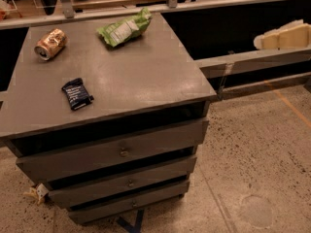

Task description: Move green rice chip bag near rxbar blueberry

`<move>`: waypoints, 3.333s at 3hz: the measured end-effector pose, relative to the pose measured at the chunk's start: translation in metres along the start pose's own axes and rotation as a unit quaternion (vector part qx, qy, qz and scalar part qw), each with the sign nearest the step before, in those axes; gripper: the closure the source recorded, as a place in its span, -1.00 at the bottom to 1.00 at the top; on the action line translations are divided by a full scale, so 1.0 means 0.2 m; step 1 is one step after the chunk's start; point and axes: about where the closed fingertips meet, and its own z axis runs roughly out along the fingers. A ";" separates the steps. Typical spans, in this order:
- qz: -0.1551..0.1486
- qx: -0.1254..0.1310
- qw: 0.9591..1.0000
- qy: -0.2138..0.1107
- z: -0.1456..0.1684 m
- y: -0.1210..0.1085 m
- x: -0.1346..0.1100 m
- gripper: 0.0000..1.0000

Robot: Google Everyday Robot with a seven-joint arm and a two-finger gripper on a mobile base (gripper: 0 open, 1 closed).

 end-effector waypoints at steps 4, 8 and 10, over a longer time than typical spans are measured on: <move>-0.011 -0.009 0.997 -0.075 0.60 -0.27 -0.43 -1.00; -0.088 -0.053 0.990 -0.100 1.12 0.06 -0.28 -1.00; -0.092 -0.082 0.990 -0.068 1.44 0.17 -0.25 -1.00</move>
Offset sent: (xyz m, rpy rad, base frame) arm 0.2216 0.0508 0.0544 0.0658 -0.1173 0.1174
